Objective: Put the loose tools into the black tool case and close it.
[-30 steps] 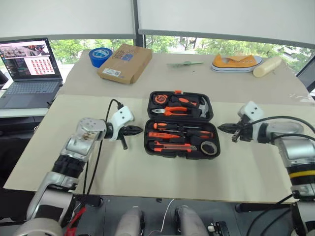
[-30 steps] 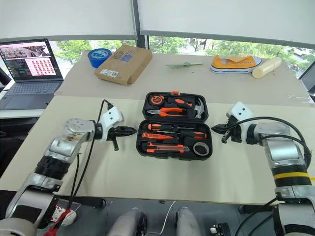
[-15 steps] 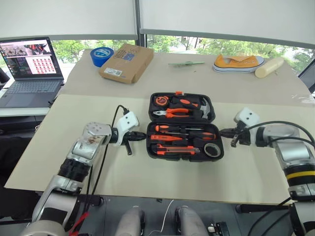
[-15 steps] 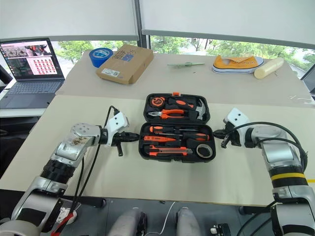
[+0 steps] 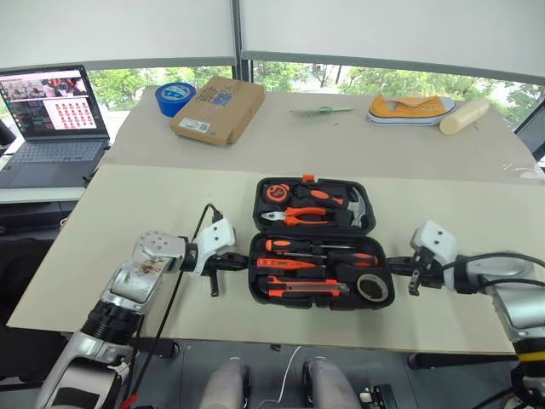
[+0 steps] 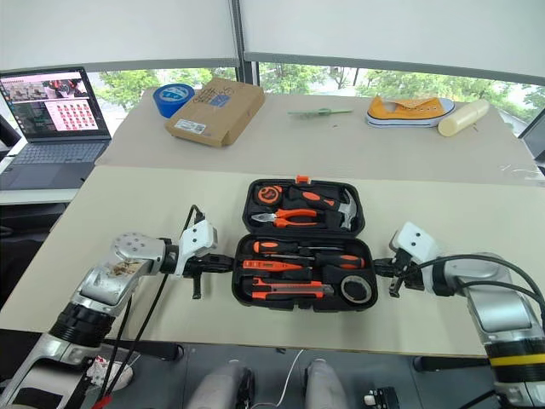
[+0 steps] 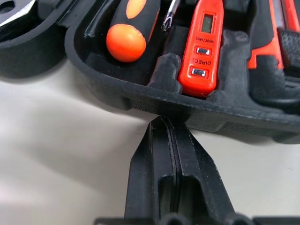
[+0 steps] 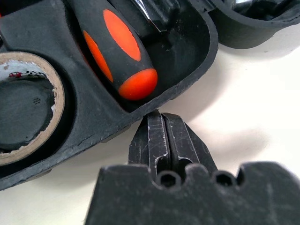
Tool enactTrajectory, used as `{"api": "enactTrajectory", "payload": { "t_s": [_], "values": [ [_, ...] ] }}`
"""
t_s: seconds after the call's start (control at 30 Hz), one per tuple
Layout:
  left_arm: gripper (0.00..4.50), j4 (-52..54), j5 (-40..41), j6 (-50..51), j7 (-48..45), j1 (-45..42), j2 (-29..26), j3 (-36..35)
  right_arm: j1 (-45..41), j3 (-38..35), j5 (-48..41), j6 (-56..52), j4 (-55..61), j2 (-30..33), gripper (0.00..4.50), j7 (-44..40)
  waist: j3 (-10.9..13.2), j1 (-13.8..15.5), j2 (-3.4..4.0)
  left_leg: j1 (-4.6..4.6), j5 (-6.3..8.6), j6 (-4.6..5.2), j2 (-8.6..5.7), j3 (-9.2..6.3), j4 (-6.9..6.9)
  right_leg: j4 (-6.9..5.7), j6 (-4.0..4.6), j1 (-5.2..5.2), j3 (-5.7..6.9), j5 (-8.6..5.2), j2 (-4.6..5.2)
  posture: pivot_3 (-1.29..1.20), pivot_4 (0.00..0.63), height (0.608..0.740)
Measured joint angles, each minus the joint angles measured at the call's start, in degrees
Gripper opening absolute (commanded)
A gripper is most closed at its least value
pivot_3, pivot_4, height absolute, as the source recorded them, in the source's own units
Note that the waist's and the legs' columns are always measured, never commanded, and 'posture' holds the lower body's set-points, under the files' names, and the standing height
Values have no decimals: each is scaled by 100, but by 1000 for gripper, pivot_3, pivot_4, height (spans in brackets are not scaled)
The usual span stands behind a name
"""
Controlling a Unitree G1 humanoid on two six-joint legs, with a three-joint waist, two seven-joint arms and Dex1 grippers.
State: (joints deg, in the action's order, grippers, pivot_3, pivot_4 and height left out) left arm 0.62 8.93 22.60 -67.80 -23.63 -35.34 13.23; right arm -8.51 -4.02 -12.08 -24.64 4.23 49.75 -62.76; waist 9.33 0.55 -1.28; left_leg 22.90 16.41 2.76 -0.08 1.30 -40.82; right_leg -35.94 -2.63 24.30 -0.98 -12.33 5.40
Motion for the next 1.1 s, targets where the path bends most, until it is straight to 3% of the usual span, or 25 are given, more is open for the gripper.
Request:
{"api": "enactTrajectory", "payload": {
  "t_s": [0.3, 0.33, 0.37, 0.47, 0.5, 0.63, 0.67, 0.87, 1.1],
  "values": [
    [30, 120, 106, 157, 250, 189, -128, -155, 308, -213, -23, -28, 171, 195, 0, 402, 0, 10, 0, -4, 0, 0, -2, 1, -1, 0, 0, -3, -1, 0, 2, 0, 150, 735],
    [555, 118, 131, 131, 245, 225, -254, -210, 400, -311, -38, -28, 168, 305, 286, 382, 0, 6, 0, -4, 0, 0, -1, 1, -1, 0, 0, -3, -1, 0, 1, 0, 150, 735],
    [700, 116, 155, 116, 227, 261, -391, -271, 474, -415, -49, -28, 151, 401, 582, 360, 0, 2, 1, -7, 0, 0, -1, 1, 0, 0, 0, -3, -1, 0, 0, 0, 150, 735],
    [1839, -133, 244, 344, 230, 229, -732, -600, 462, -779, -111, -114, -93, 634, 1563, 313, -1, -59, 2, -26, 0, 0, 1, 8, 3, 10, 3, -10, -4, -2, -1, 0, 150, 735],
    [2028, -240, 356, 617, 282, 161, -722, -728, 340, -823, -182, -215, -196, 634, 1786, 331, 0, -70, 1, -29, 0, 0, 2, 7, 3, 9, 4, -12, -3, -2, -3, 0, 150, 735],
    [3562, -629, 1070, 2290, 862, -667, -135, -1300, -709, -821, -580, -1114, -434, 288, 3227, 633, 2, -82, -2, -29, -1, -1, 0, 0, -3, -6, 3, -12, -1, -1, 0, 0, 150, 735],
    [3611, -644, 1178, 2531, 956, -823, -27, -1363, -880, -816, -674, -1284, -440, 201, 3595, 686, 2, -73, -2, -26, -1, -2, -1, -2, -3, -7, 4, -11, 0, -1, 0, 0, 150, 735],
    [3611, -1089, 1623, 3919, 1909, -1628, 795, -1730, -1939, -649, -1149, -2647, -752, -526, 3595, 1271, 1, -66, -1, -3, -8, -14, -8, -6, -2, -17, 2, 3, 2, 0, 3, 0, 150, 735],
    [3611, -2105, 1608, 3988, 3028, -2314, 1617, -2100, -3291, -615, -1080, -3197, -2098, -1392, 3595, 2391, 1, -74, -2, 7, -31, -53, -12, -9, 5, -16, 4, 14, 7, 2, 8, 0, 150, 735]
  ]
}}
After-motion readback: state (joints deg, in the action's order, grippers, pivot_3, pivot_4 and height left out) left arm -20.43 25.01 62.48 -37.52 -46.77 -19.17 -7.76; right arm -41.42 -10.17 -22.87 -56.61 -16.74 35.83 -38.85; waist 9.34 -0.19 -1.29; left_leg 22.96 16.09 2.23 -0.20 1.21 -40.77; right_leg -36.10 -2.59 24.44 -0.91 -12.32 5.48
